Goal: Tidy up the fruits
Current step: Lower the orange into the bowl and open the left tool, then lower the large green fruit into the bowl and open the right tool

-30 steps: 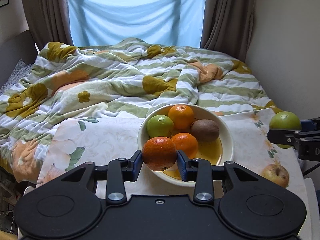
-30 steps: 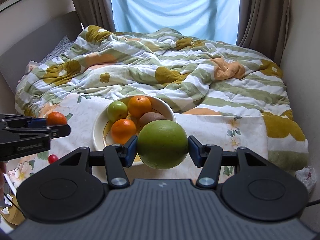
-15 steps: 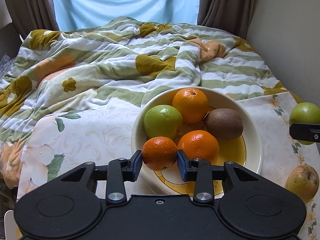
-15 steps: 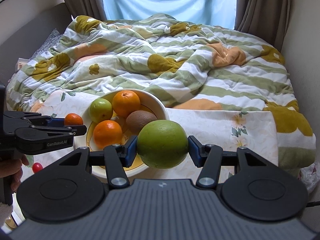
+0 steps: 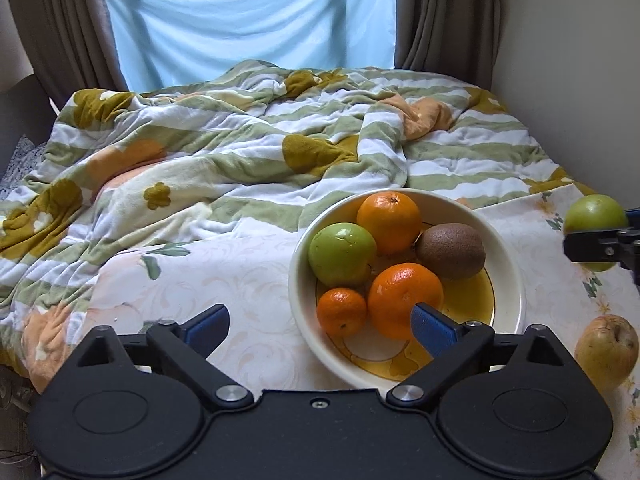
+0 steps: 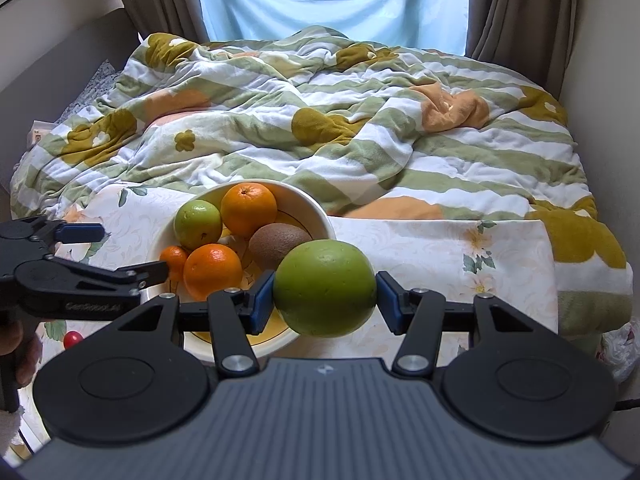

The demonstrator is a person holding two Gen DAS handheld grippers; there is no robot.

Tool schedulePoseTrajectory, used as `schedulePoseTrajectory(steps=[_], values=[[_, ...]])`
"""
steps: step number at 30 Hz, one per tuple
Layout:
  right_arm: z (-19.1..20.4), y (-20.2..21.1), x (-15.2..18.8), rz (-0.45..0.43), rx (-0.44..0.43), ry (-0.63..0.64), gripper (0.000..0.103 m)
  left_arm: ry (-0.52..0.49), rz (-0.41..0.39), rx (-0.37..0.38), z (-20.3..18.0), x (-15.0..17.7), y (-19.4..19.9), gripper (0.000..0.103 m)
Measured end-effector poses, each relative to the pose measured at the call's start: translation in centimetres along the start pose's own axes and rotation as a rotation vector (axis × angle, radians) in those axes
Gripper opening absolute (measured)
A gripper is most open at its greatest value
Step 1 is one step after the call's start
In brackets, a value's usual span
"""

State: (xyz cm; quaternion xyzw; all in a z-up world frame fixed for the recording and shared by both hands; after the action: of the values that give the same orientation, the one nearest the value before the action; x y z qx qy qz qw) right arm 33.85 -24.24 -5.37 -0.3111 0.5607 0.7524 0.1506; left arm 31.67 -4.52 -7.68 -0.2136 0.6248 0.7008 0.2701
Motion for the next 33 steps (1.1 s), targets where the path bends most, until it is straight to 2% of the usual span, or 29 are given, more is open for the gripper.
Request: schedulePoseTrajectory(steps=[7,17,33], values=[[1.3,-0.3,0.0,0.002,-0.016,0.056,0.069,0.031,-0.02,-0.017,0.8,1.2,2.9,0.099],[3.9,-4.0,0.6,0.041,-0.079,0.13,0.069,0.105,-0.029,-0.065,2.2,3.0,4.8,0.099],[5.0,-8.0,2.8,0.103,-0.057,0.218,0.069,0.127,-0.026,-0.046,2.5,4.3,5.5,0.1]])
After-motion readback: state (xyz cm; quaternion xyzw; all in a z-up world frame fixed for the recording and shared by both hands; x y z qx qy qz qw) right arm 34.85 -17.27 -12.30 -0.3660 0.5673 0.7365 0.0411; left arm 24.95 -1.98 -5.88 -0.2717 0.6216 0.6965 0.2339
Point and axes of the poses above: each gripper's, at about its wrist camera, not at the fingertips, and y roughly against the way its jaws point, z to its left, x to its underside, the point moved 7 cm from there along -y, roughly the way its jaws point, and after that the axes turned 5 degrees about -x, right-handed, at the moved point
